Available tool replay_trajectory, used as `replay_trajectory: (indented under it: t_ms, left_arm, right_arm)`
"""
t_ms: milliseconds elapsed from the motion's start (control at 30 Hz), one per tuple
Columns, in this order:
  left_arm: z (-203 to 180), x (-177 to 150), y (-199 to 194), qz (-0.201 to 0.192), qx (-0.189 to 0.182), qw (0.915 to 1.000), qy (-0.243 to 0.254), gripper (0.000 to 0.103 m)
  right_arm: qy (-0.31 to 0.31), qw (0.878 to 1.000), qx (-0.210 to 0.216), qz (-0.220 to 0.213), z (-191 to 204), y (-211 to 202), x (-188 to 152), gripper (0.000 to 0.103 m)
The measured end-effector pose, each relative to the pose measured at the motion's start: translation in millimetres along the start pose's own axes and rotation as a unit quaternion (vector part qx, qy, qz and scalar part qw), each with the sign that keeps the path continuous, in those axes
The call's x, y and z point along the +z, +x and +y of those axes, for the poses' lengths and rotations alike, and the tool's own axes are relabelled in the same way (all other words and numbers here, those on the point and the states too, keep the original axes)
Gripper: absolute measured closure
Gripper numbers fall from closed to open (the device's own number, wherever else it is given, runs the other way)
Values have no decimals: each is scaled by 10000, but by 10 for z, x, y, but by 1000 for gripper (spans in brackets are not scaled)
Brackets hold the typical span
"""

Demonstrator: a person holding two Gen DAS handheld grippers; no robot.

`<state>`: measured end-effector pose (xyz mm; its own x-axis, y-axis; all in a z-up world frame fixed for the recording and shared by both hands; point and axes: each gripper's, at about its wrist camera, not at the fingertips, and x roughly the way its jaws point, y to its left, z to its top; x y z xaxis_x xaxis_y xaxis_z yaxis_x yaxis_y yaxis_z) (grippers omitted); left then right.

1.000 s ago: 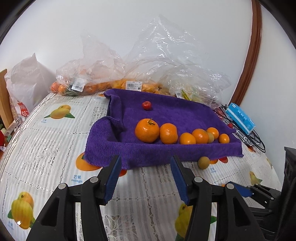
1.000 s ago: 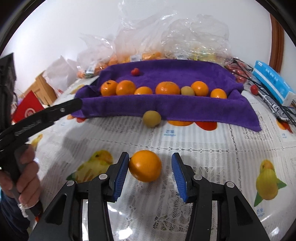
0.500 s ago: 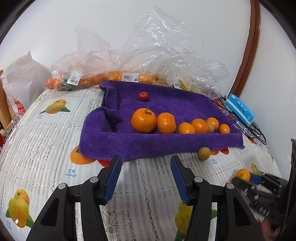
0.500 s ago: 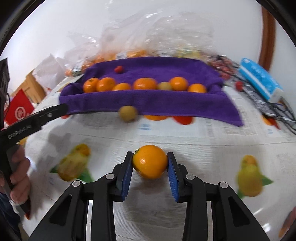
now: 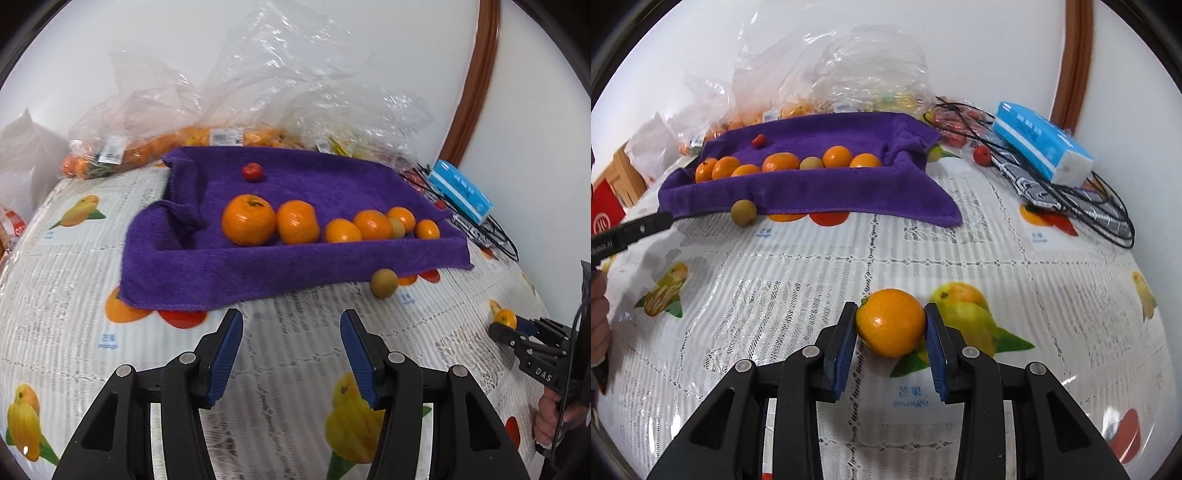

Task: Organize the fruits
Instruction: 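Lift the small orange with the right gripper while the left grasps a pale yellow fruit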

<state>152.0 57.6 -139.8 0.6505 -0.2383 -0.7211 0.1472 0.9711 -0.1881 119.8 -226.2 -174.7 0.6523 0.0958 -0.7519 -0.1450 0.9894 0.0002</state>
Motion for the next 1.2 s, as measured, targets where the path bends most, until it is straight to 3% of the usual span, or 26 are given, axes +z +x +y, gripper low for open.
replay_trajectory:
  t_ms: [400, 600, 800, 900, 1200]
  left_arm:
    - [-562, 87, 384, 514, -229, 9979, 306, 50]
    - [-829, 155, 531, 516, 21, 9973, 525, 52]
    - [-900, 261, 662, 536, 267, 9971, 471, 66]
    - [-931, 279, 696, 536, 503, 9958, 549, 78]
    - [-978, 288, 726, 550, 551, 9946, 692, 78]
  right_arm:
    - [350, 9990, 266, 45, -230, 2, -27, 67]
    - [419, 9985, 336, 52, -252, 6, -27, 67]
    - [465, 9981, 395, 49, -273, 9, -28, 67]
    - [505, 9977, 445, 40, -289, 8, -30, 67]
    - [539, 9971, 527, 52, -294, 21, -28, 67]
